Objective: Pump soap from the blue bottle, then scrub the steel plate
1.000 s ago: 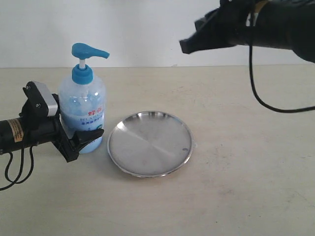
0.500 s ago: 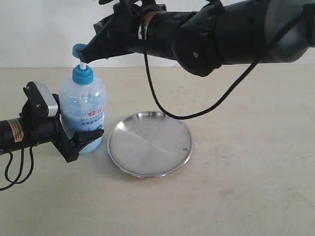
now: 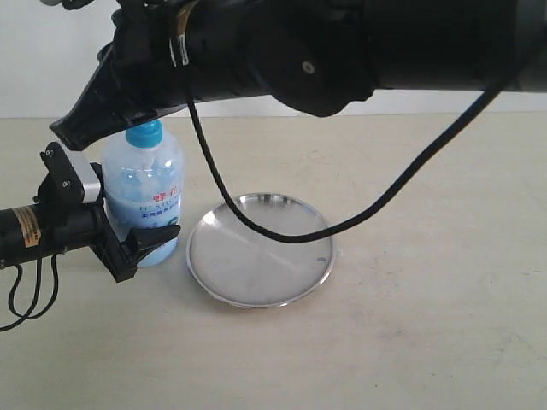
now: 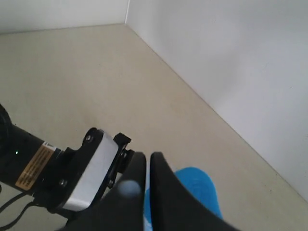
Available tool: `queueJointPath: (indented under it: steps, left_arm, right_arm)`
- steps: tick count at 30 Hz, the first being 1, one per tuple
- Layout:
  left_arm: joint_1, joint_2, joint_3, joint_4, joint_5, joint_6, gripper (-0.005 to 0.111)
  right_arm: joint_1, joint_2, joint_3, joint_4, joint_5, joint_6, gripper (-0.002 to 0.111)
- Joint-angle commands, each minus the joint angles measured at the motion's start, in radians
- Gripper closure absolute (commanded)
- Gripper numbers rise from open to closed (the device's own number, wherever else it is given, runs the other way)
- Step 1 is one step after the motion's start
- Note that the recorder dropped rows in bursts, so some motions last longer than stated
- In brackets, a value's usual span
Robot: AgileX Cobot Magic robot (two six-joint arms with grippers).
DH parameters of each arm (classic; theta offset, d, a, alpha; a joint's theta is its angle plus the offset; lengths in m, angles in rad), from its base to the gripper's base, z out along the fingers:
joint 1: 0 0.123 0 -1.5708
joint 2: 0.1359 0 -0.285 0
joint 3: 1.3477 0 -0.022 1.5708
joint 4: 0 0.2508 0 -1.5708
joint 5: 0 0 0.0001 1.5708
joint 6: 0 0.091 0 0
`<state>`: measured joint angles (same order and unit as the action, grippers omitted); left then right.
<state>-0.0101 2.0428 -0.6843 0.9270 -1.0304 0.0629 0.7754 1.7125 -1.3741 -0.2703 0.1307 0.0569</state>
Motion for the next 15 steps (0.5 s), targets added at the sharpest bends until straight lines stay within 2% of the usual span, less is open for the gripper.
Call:
queueJointPath:
  steps: [1,11,15]
  left_arm:
    - [-0.001,0.0,0.003,0.012,0.051,0.021,0.103]
    - [-0.001,0.0,0.003,0.012,0.051,0.021,0.103]
    - [-0.001,0.0,0.003,0.012,0.051,0.021,0.103]
  right_arm:
    - [-0.004,-0.008,-0.004,-0.003,0.054,-0.005,0.109]
    - [-0.087,-0.006,-0.004,-0.031,0.018,0.04,0.109]
    - [-0.089,-0.006,-0.004,-0.031,0.009,0.041,0.109]
